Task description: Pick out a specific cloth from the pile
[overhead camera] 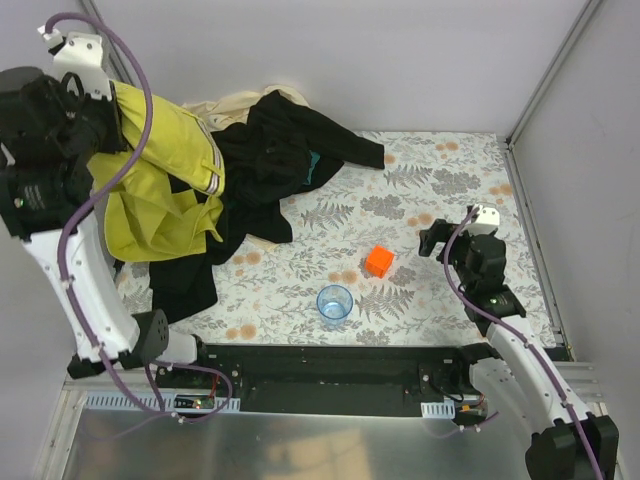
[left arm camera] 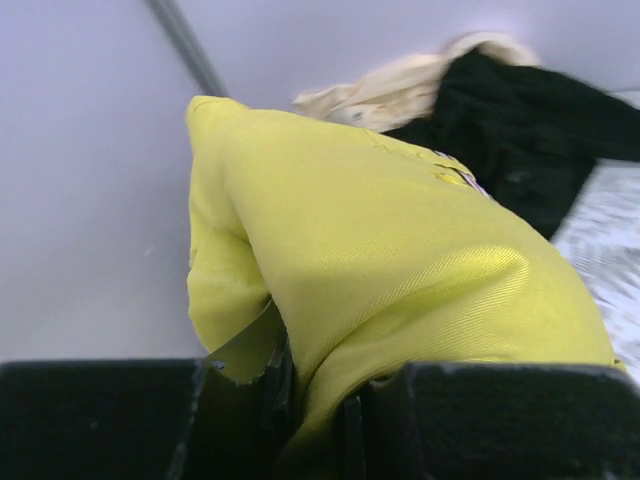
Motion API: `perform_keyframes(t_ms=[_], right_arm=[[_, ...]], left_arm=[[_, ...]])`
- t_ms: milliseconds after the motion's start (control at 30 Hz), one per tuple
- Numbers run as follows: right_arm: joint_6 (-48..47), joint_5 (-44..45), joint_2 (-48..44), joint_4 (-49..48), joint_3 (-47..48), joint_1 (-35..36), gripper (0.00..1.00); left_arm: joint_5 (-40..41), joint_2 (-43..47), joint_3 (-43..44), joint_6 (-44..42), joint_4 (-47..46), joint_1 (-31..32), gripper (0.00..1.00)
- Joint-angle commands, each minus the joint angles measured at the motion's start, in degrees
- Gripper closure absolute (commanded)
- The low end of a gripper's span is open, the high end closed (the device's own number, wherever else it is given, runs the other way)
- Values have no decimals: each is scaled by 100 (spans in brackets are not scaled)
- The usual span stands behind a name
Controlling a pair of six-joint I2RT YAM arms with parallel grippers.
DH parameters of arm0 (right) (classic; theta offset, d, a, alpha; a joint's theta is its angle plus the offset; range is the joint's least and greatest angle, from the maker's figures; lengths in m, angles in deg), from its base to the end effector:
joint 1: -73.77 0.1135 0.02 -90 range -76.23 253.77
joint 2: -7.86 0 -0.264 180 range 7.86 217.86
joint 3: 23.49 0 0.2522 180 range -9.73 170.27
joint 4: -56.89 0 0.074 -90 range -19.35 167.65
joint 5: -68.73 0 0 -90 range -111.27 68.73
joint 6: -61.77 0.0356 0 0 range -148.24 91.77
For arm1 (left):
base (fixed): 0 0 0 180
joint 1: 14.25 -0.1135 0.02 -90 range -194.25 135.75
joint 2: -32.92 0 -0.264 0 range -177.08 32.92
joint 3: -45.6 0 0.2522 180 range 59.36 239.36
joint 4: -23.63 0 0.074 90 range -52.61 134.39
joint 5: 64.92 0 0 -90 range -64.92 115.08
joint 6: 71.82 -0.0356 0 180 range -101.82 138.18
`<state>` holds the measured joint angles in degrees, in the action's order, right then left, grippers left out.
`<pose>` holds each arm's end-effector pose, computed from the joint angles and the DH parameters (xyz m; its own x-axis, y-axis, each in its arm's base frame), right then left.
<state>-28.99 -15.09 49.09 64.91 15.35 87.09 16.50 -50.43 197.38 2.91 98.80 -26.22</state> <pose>0.1770 0.0380 0.2572 -0.1741 -0.0548 -0.9832 -0.1283 0.9912 -0.0325 0.1876 0.0343 0.5974 -0.1266 0.2394 -0.9626 -0.0278 0.9692 0.2447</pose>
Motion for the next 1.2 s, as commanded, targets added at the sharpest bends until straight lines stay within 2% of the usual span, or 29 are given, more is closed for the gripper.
perform_keyframes(t_ms=[0, 67, 167, 367, 433, 533, 600, 700, 867, 1033, 1167], right_arm=[[-74, -222, -81, -287, 181, -14, 1], [-48, -327, -19, -323, 234, -23, 1], [14, -441, 78, -314, 330, -23, 1], [312, -433, -36, -314, 349, -14, 1], [427, -442, -115, -314, 305, -14, 1], [532, -468, -212, -288, 234, -14, 1], [576, -468, -300, -218, 199, -14, 1], [585, -451, -484, -121, 155, -5, 1], [585, -407, -739, 37, 32, -14, 1], [594, -424, -862, 143, -30, -14, 1], [603, -450, -819, 187, -3, -14, 1]], left_arm=[[-1557, 890, 234, 637, 3, 168, 100], [-2223, 1005, 497, 1094, 12, 168, 100], [-2876, 953, 1479, 1796, -93, 151, 100], [-3940, 962, 2465, 3422, -1357, -306, 100], [-4256, 883, 2747, 4230, -2242, -359, 100], [-4608, 768, 2907, 5969, -4218, -587, 100], [-4566, 715, 2898, 6605, -5039, -754, 100], [-4188, 645, 2819, 6607, -5209, -904, 100], [-4459, 960, 1776, 6485, -5096, -1027, 100], [-4574, 1751, -210, 5028, -4289, -1018, 100], [-4941, 1875, -827, 3692, -2769, -1027, 100]])
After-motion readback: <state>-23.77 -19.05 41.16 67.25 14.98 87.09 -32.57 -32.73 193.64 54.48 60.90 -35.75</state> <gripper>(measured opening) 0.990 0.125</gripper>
